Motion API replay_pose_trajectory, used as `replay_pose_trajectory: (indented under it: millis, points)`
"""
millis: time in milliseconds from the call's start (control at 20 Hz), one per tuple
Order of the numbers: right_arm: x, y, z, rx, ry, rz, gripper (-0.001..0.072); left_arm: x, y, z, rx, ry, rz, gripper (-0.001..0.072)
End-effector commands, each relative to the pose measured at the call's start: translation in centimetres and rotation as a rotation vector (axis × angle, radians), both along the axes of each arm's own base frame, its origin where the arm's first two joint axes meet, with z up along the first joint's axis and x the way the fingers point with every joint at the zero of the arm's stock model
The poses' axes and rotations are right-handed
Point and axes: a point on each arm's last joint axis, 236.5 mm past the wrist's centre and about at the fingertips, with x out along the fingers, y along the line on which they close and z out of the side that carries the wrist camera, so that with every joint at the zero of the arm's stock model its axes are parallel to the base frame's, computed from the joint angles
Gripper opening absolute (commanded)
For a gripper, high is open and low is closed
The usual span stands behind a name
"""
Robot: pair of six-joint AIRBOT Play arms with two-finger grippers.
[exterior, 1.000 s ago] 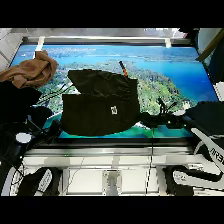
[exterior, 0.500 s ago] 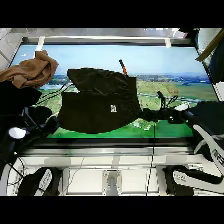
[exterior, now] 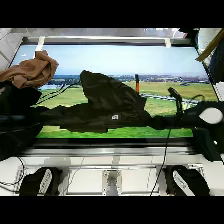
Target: Fold the clothes and pants, and hang the long-sleeved shirts on hangers.
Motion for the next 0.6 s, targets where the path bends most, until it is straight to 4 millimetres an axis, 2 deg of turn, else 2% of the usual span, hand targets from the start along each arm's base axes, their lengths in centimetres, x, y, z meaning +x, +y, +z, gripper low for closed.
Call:
replay_pose_trajectory:
  millis: [0, 100, 200, 250, 350, 450, 550]
  points:
    - [-3.3, -0.9, 1.7, -0.048, -0.008, -0.030, 0.0013, -0.1, 0.8, 5.8, 0.077, -0.164, 0.029, 0.0011]
    - [-3.1, -1.0, 1.7, -0.051, -0.009, -0.037, 0.0012, 2.5, 0.4, 8.2, 0.037, -0.297, 0.051, 0.0011]
    - [-1.8, -1.1, 1.0, -0.049, 0.001, -0.061, 0.0012, 6.4, 0.0, 9.8, -0.033, -0.417, 0.072, 0.0010]
    - [-1.0, -1.2, 0.6, -0.048, 0.011, -0.076, 0.0013, 8.6, 0.2, 10.0, -0.044, -0.457, 0.080, 0.0010]
    - [0.9, -1.5, -0.7, -0.048, 0.033, -0.111, 0.0013, 12.5, -0.9, 8.8, -0.043, -0.476, 0.032, 0.0010]
    - [2.8, -1.8, -2.5, -0.058, 0.045, -0.122, 0.0013, 16.5, -3.2, 6.7, -0.011, -0.466, -0.050, 0.0010]
    - [4.6, -2.2, -4.2, -0.067, 0.062, -0.156, 0.0013, 21.1, -5.6, 5.4, 0.053, -0.503, -0.114, 0.0009]
